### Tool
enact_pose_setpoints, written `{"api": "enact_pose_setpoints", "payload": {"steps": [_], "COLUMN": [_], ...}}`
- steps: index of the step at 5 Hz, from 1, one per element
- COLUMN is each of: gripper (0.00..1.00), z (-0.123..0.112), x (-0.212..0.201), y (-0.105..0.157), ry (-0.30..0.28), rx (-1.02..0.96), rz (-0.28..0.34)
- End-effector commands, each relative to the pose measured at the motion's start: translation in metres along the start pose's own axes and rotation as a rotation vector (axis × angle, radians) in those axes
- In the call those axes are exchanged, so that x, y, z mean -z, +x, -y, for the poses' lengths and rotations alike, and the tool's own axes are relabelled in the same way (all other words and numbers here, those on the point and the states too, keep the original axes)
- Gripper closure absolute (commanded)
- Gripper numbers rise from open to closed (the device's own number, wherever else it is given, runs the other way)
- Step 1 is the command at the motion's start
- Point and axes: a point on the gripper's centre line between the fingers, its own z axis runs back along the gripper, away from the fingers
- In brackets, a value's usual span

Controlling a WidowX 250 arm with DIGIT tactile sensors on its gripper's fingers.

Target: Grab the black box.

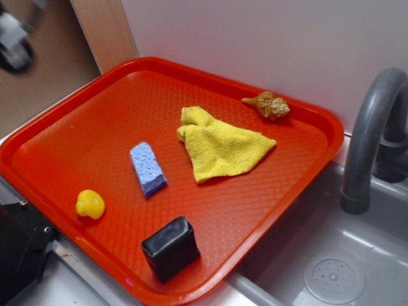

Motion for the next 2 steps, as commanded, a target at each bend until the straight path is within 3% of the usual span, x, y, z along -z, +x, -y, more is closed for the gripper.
{"api": "enact_pose_setpoints", "payload": {"steps": [1,2], "gripper": [0.0,0.0], "z": [0.069,0.086], "x": [0.039,0.047], "y": [0.027,0.027], "ry": [0.015,-0.003], "rx": [0.144,0.167], "rz": [0.013,0.029]}}
